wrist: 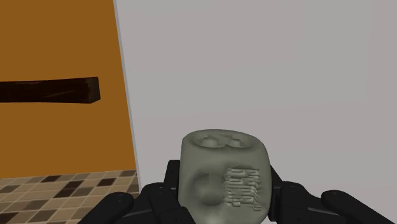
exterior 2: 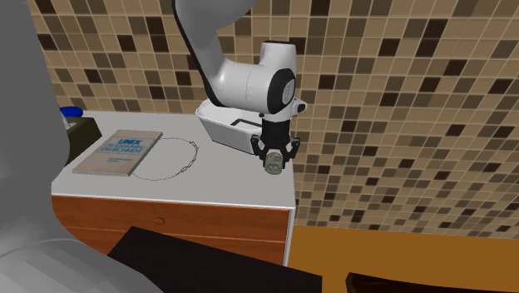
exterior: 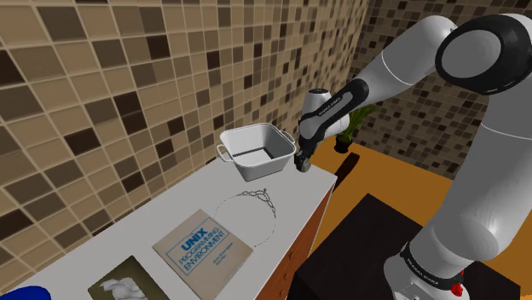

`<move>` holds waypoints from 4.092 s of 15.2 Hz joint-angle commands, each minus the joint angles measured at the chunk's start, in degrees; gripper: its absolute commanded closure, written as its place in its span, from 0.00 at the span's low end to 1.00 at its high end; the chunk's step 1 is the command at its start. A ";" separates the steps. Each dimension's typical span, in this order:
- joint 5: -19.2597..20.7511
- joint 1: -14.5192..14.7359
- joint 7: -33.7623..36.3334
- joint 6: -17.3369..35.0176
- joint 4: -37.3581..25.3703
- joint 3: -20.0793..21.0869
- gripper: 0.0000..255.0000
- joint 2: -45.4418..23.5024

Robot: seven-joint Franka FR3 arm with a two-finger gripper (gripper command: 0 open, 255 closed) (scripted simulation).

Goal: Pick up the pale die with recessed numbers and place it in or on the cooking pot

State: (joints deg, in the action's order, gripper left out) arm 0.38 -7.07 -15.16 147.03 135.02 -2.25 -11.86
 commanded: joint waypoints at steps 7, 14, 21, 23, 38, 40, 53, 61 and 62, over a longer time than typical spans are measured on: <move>0.02 0.01 0.04 0.03 0.14 -0.01 1.00 -0.06; 0.21 0.03 0.10 -4.44 -0.39 -0.09 1.00 3.89; 0.39 0.07 0.19 -9.73 -1.52 -0.12 1.00 8.06; 0.44 0.08 0.20 -11.26 -1.96 -0.12 1.00 9.15; 0.64 0.12 0.27 -22.83 -6.83 -0.09 1.00 15.85; 0.65 0.12 0.27 -24.38 -7.69 -0.08 1.00 16.54; 0.49 3.62 7.34 -30.75 -22.90 3.67 1.00 7.61; 1.72 7.96 14.52 -36.01 -42.28 6.35 1.00 -6.64; 1.95 8.63 15.39 -37.06 -45.55 6.58 1.00 -8.88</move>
State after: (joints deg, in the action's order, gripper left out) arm 2.13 0.95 -0.66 110.87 92.12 4.08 -19.01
